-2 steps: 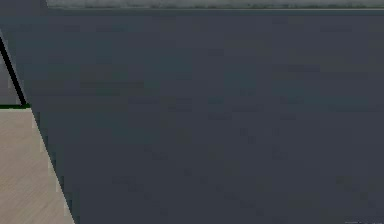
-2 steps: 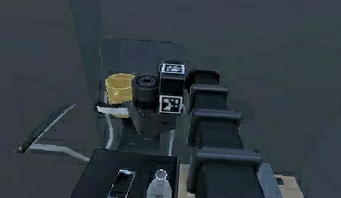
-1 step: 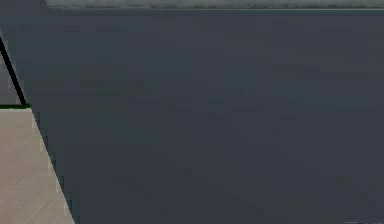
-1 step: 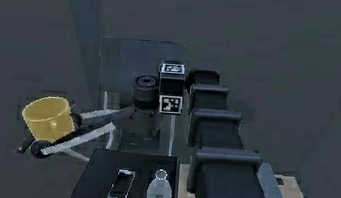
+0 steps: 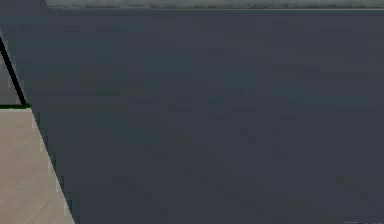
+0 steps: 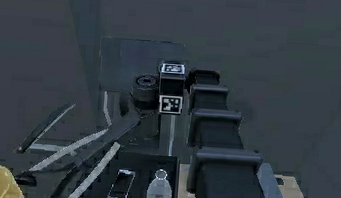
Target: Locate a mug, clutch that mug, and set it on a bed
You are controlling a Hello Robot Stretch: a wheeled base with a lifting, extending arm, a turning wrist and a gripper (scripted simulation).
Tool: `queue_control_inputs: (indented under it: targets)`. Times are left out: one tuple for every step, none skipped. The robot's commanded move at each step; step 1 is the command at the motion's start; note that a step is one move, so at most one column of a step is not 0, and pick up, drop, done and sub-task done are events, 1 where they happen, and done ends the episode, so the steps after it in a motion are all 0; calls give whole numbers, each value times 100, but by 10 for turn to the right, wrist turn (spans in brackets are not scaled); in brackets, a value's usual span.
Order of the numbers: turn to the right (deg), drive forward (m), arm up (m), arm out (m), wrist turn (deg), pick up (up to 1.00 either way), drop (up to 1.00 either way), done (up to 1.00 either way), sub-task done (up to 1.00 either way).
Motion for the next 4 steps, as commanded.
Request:
queue_control_inputs:
  targets:
    - [0,0,0,0,-90,0,0,0,0]
    - [0,0,0,-14,0,0,0,0,0]
    - [-450,0,0,0,0,0,0,0,0]
    - [-450,0,0,0,0,0,0,0,0]
